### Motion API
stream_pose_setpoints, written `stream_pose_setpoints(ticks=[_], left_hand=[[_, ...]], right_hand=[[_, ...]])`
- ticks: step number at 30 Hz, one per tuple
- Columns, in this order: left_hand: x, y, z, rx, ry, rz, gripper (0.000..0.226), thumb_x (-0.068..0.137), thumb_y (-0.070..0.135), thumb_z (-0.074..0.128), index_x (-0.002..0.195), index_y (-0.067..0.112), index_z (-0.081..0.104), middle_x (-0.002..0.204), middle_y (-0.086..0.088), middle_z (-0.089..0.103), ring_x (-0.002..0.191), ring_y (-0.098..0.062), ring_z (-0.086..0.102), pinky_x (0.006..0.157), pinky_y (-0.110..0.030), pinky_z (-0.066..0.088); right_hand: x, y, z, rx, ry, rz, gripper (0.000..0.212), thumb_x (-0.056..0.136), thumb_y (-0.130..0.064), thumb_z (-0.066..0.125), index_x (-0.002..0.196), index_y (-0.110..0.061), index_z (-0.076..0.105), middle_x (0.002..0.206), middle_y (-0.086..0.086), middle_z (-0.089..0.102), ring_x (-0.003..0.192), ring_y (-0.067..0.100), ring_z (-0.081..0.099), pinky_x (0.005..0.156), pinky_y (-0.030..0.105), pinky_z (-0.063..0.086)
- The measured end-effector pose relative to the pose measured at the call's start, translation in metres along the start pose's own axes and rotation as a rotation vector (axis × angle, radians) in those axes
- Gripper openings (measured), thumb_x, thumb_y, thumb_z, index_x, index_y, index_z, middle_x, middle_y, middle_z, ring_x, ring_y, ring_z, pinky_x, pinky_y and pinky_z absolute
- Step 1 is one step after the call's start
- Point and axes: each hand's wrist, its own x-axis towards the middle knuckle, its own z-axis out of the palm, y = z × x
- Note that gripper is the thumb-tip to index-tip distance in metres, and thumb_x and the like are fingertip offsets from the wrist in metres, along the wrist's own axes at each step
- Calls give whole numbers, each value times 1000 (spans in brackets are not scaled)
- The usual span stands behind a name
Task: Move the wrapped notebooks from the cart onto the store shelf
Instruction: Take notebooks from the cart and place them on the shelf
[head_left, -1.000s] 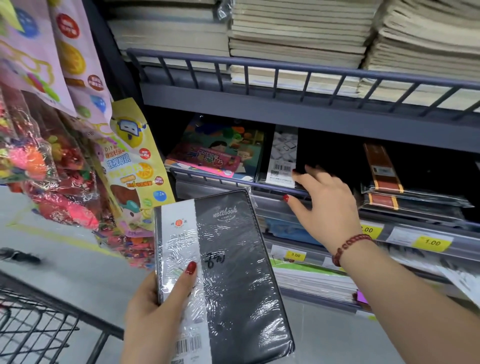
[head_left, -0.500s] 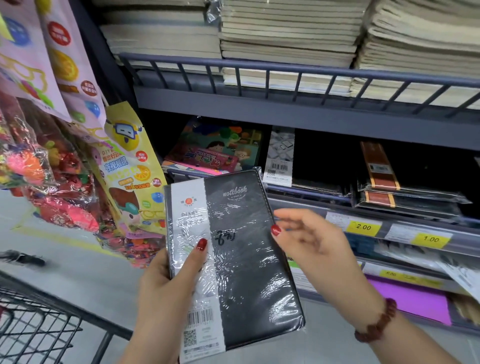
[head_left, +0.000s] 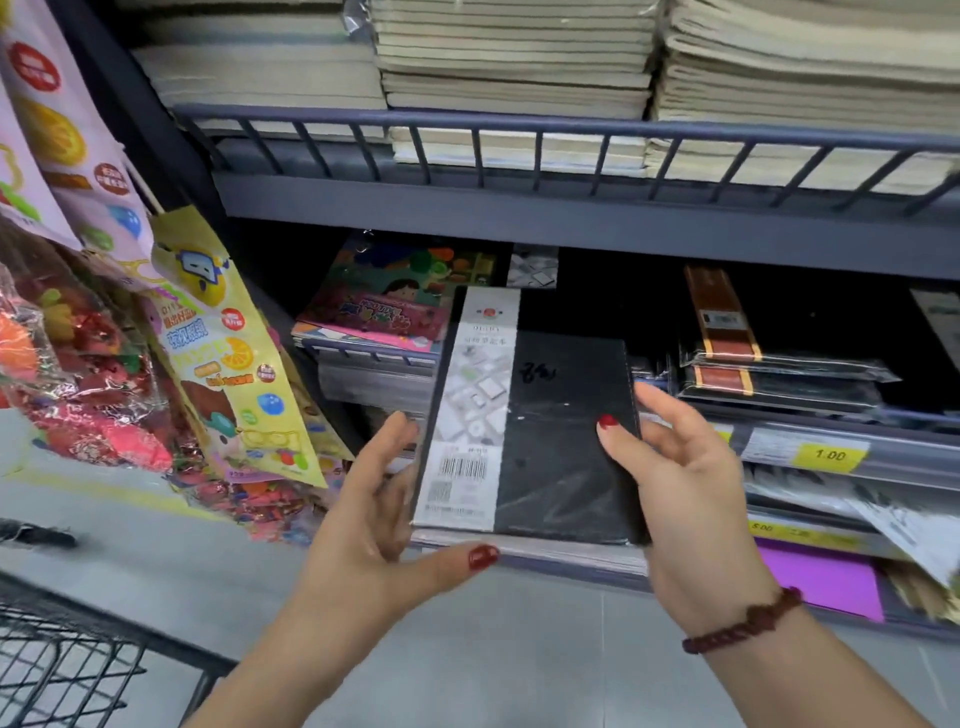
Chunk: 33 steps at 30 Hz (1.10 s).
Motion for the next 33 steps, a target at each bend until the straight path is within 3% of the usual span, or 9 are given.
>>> stream_pose_setpoints(ticks=[4, 6, 9, 14, 16, 19, 22, 27, 33], left_hand=[[8, -2, 6, 152, -13, 113, 85, 63, 18, 85, 136, 32, 43, 129, 12, 62, 122, -13, 57, 100, -42, 48], [19, 2, 10, 175, 39, 157, 77, 63, 12, 76, 131, 32, 47, 126, 12, 64, 121, -12, 58, 102, -46, 45], [38, 11, 15, 255, 54, 209, 65, 69, 8, 74, 124, 36, 52, 121, 13, 66, 118, -9, 59, 101, -40, 47], [77, 34, 28, 344, 73, 266, 64, 75, 6, 76, 133, 14, 51, 107, 24, 63, 98, 16, 60, 87, -8, 47], [95, 40, 30, 403, 83, 269, 49, 75, 9, 77, 119, 22, 59, 91, 36, 60, 84, 23, 58, 75, -1, 44], [115, 42, 30, 531, 77, 262, 31, 73, 18, 80, 95, 26, 61, 92, 24, 69, 92, 7, 64, 83, -14, 50], [126, 37, 27, 599, 57, 248, 35, 70, 19, 82, 100, 20, 63, 101, 7, 70, 94, 2, 65, 86, -15, 51], [132, 29, 23, 660, 59, 232, 62, 66, 29, 84, 122, 11, 60, 117, -2, 68, 112, -16, 61, 101, -38, 48], [133, 26, 25, 748, 92, 246, 60, 69, 25, 83, 121, 12, 57, 125, -6, 61, 110, -9, 54, 97, -24, 44]], right_hand=[[-5, -2, -4, -497, -197, -146, 95, 62, -45, 81, 144, -29, 36, 146, -9, 40, 134, 4, 36, 111, 30, 33], [-10, -8, -4, -753, -283, -173, 107, 62, -45, 81, 149, -34, 20, 156, -15, 13, 135, -11, 9, 109, 14, 16], [-1, -19, -7, -921, -297, -237, 107, 63, -49, 78, 149, -35, 15, 158, -15, -2, 134, -12, 1, 103, 8, 7], [39, -43, 1, -1127, -249, -380, 83, 77, -48, 68, 146, -24, 31, 151, 9, 28, 141, 21, 24, 104, 17, 20], [55, -51, 5, -1189, -237, -413, 79, 78, -47, 68, 144, -18, 36, 143, 12, 41, 135, 24, 34, 104, 23, 28], [70, -56, 7, -1235, -245, -431, 78, 80, -44, 68, 144, -12, 37, 142, 11, 48, 134, 23, 39, 106, 27, 31], [74, -54, 7, -1321, -252, -424, 76, 83, -43, 65, 145, -14, 33, 141, 16, 47, 131, 27, 43, 103, 30, 35], [76, -48, 9, -1433, -248, -418, 73, 86, -42, 62, 147, -18, 29, 135, 21, 48, 121, 33, 50, 96, 34, 42], [76, -40, 12, -1539, -213, -436, 74, 86, -48, 59, 146, -17, 29, 131, 24, 46, 114, 37, 53, 94, 38, 45]])
